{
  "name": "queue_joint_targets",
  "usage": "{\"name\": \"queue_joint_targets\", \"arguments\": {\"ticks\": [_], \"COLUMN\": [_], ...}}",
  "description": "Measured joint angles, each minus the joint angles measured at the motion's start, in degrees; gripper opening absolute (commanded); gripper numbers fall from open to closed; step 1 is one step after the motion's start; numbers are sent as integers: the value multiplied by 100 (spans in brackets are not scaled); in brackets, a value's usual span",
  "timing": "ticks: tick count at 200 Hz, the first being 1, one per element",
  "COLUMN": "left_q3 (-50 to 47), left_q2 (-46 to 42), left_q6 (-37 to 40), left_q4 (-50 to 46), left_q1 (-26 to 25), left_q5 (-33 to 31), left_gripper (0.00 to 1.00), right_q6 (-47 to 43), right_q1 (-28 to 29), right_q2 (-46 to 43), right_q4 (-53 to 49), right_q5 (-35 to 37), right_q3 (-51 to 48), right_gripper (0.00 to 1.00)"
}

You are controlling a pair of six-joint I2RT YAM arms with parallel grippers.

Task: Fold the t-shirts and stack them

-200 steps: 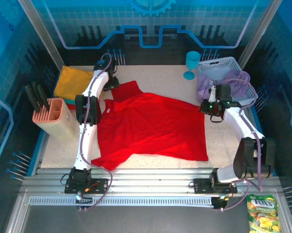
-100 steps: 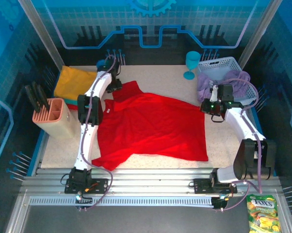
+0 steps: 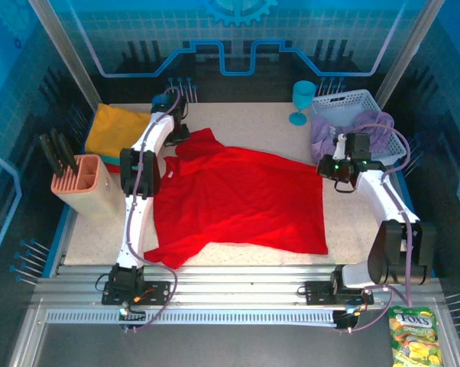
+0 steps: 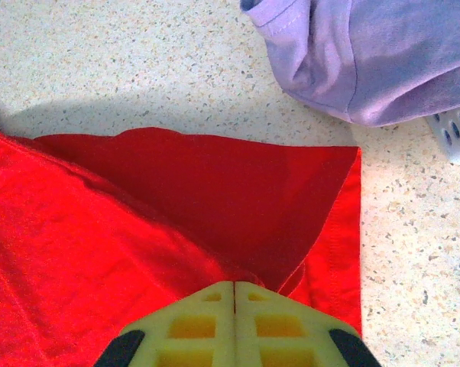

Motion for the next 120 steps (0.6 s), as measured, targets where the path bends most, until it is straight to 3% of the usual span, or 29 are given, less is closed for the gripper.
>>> {"name": "queue_joint_targets", "arguments": {"ticks": [48, 120], "left_q3": [-723, -1185], "left_q2": [-557, -2518], "left_q6": [177, 879], "left_q4": [522, 1458], "left_q1": [-94, -160], "left_q5": [350, 1095], "left_gripper": [0, 0], "right_q6": [155, 339], "right_q1": [-2, -7], "right_q2": [0, 0], "right_q4": [2, 118], "right_q5": [9, -70], "right_q3": [24, 413], "right_gripper": [0, 0]}}
